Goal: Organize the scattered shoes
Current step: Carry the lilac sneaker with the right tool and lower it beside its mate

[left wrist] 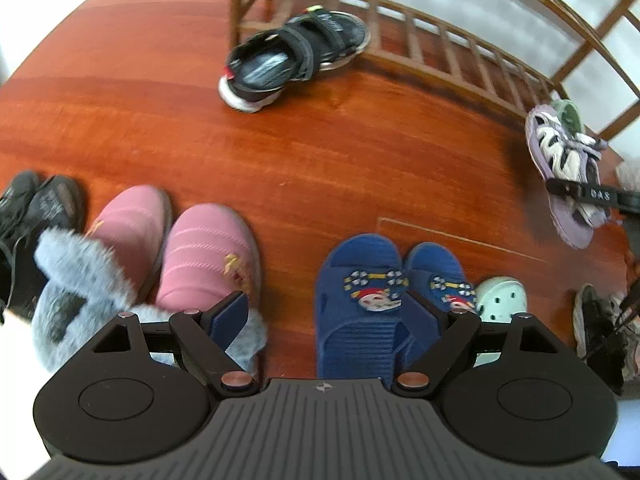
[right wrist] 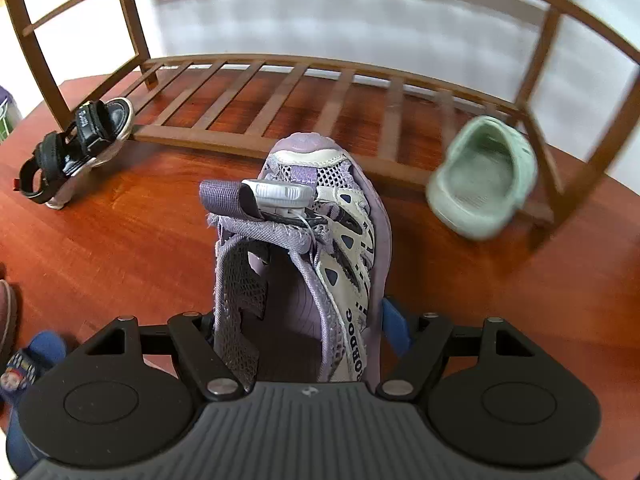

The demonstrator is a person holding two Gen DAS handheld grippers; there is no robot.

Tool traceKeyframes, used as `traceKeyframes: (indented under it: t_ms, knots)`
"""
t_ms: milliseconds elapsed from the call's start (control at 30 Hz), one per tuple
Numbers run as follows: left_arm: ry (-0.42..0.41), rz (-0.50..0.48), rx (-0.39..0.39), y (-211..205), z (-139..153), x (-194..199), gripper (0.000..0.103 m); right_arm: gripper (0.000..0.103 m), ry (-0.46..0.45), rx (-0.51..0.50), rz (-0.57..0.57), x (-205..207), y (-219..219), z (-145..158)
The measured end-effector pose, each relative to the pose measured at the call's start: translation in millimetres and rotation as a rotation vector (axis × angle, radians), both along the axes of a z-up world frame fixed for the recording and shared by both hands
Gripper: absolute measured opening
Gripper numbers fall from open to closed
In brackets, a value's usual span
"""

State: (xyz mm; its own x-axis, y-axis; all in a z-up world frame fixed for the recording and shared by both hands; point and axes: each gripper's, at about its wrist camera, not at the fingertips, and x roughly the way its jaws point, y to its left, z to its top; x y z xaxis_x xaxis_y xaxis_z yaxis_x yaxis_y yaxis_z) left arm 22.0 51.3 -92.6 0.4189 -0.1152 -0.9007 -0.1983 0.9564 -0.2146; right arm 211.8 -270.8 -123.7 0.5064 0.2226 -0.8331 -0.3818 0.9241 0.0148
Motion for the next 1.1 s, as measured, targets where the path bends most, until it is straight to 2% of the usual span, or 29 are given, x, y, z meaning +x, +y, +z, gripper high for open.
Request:
traceKeyframes:
  t_ms: [400, 567, 733, 833, 1100]
  knots:
    - [-0.009, -0.211, -0.010, -34, -6, 21, 0.085, 0.079, 0.007, 0.039, -0.197, -112, -73, 39]
    - [-0.017, -0.267, -0.010, -49, -5, 24, 0.085, 0.079, -0.003, 0.036, -0.280, -155, -109, 54]
    - [-0.018, -0.282, -0.020, -69, -3, 24, 0.085, 0.079, 0.003, 0.030, -0.331, -182, -147, 62]
    - [-0.025, -0.288, -0.020, -88, -1, 22, 0.085, 0.079, 0.014, 0.032, -0.374, -196, -184, 67]
    - [-0.032, -0.264, -0.016, -138, 1, 15, 0.085, 0.079, 0.015, -0.055, -0.363, -201, -259, 64]
